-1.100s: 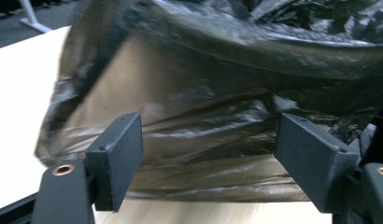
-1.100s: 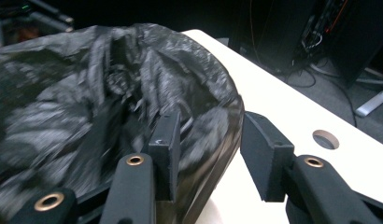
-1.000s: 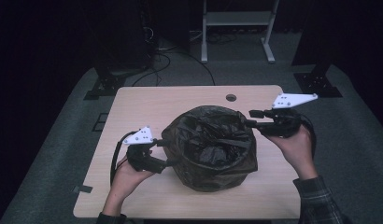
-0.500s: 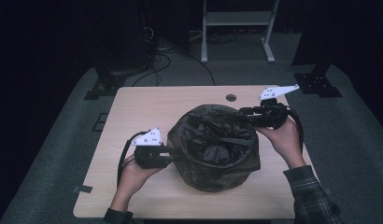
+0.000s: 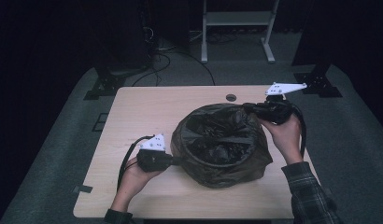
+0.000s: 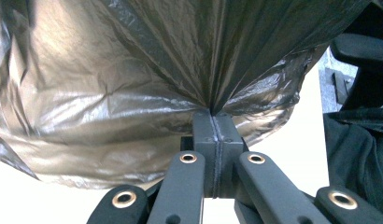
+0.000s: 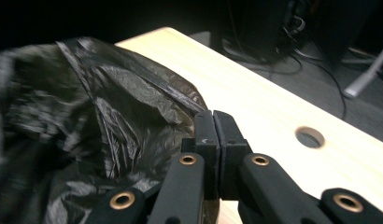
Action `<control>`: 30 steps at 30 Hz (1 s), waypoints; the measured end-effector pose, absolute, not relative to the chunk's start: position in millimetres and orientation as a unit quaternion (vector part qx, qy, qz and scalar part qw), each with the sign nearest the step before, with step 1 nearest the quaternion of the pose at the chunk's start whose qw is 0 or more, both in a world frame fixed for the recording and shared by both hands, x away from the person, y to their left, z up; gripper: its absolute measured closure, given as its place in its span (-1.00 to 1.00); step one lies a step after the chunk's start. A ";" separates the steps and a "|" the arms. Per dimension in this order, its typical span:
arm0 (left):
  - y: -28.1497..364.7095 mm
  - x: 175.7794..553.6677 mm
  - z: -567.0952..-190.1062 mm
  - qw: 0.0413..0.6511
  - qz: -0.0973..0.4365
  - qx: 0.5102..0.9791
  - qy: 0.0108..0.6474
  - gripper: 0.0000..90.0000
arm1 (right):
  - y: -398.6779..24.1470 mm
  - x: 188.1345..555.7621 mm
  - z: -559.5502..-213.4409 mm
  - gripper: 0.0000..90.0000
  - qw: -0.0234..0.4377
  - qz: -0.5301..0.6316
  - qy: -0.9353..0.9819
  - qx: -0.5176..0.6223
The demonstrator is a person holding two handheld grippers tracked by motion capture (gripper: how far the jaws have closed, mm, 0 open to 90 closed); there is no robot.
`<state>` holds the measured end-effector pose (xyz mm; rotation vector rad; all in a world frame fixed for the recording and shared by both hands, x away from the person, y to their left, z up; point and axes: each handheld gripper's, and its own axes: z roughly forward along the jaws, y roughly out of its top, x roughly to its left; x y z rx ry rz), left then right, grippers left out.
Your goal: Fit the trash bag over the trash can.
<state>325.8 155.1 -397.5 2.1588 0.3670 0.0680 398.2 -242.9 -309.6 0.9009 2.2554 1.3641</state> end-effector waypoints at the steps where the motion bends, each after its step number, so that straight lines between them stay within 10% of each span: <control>1: 155.3 326.7 -399.6 0.455 0.026 0.878 0.149 1.00 | -244.4 400.8 -311.4 0.99 0.175 0.479 0.797 0.325; 8: 157.9 328.2 -404.1 0.462 0.015 0.873 0.152 0.95 | -248.8 416.7 -331.9 0.83 0.161 0.449 0.806 0.350; 18: 173.6 314.5 -391.0 0.474 0.050 0.861 0.174 -0.13 | -258.7 397.0 -305.9 -0.02 0.183 0.481 0.785 0.346; 30: 186.5 292.2 -417.8 0.437 0.091 0.871 0.207 -0.92 | -245.6 371.1 -285.2 -0.64 0.172 0.515 0.795 0.270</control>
